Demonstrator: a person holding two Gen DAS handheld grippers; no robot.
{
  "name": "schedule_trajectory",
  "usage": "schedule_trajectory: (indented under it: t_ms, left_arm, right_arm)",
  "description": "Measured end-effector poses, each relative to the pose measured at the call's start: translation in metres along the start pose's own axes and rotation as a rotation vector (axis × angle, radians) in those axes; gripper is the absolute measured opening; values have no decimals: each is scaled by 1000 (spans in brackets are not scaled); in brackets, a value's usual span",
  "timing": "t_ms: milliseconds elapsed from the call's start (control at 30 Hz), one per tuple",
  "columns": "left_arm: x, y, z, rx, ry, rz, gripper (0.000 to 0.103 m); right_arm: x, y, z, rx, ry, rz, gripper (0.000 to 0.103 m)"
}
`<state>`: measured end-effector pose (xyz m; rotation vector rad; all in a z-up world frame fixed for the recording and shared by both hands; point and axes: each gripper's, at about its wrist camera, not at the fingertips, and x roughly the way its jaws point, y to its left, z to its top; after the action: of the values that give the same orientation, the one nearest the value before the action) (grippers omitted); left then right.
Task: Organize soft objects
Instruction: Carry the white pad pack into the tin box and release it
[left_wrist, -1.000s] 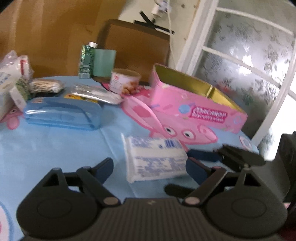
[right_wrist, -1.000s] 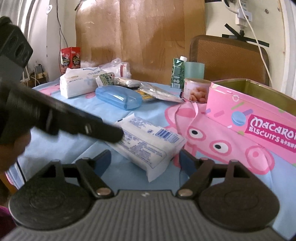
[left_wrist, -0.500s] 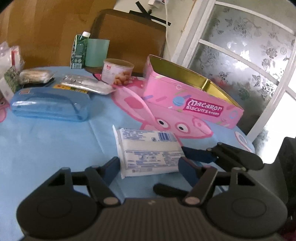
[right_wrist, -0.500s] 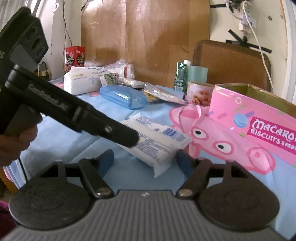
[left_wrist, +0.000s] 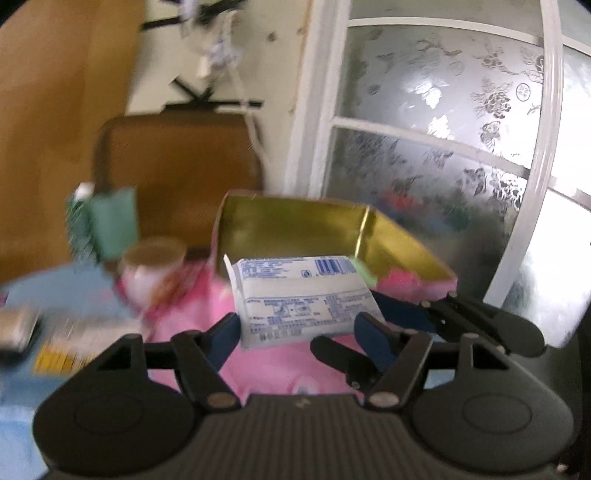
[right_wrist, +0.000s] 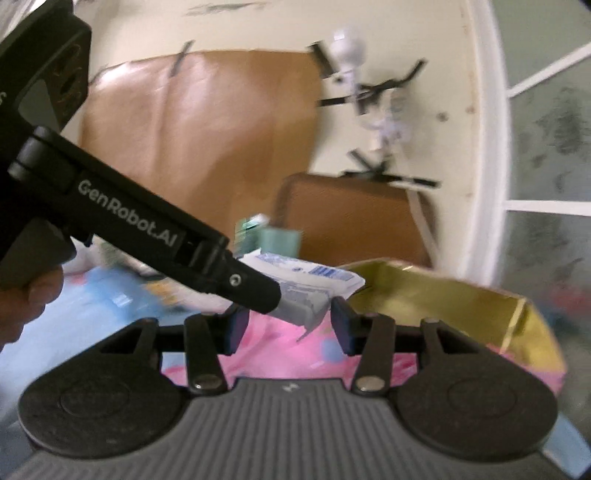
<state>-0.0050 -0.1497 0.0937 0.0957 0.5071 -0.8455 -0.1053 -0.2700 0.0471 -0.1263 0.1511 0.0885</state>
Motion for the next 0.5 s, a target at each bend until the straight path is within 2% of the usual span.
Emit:
schedule_trajectory:
  t_ms: [67, 133, 200, 267, 333, 500]
  left_arm:
    - [21, -6, 16, 17, -21, -4, 70]
    - [43, -8, 29, 22, -28, 4, 75]
    - [70, -9, 33, 19, 3, 28, 77]
    - [87, -7, 31, 1, 46, 70, 75]
    - [82, 0, 24, -27, 48, 59, 74]
    - [24, 19, -10, -17, -40, 69, 75]
  right_arm:
    - [11, -21, 3, 28, 6, -47, 52]
    - [27, -42, 1, 73, 34, -88, 54]
    - [49, -61, -4, 116, 90, -137, 53]
    - [65, -75, -10, 156, 125, -217, 54]
    - [64, -83, -12, 191, 137, -237, 54]
    - [45, -70, -17, 195, 90, -192, 54]
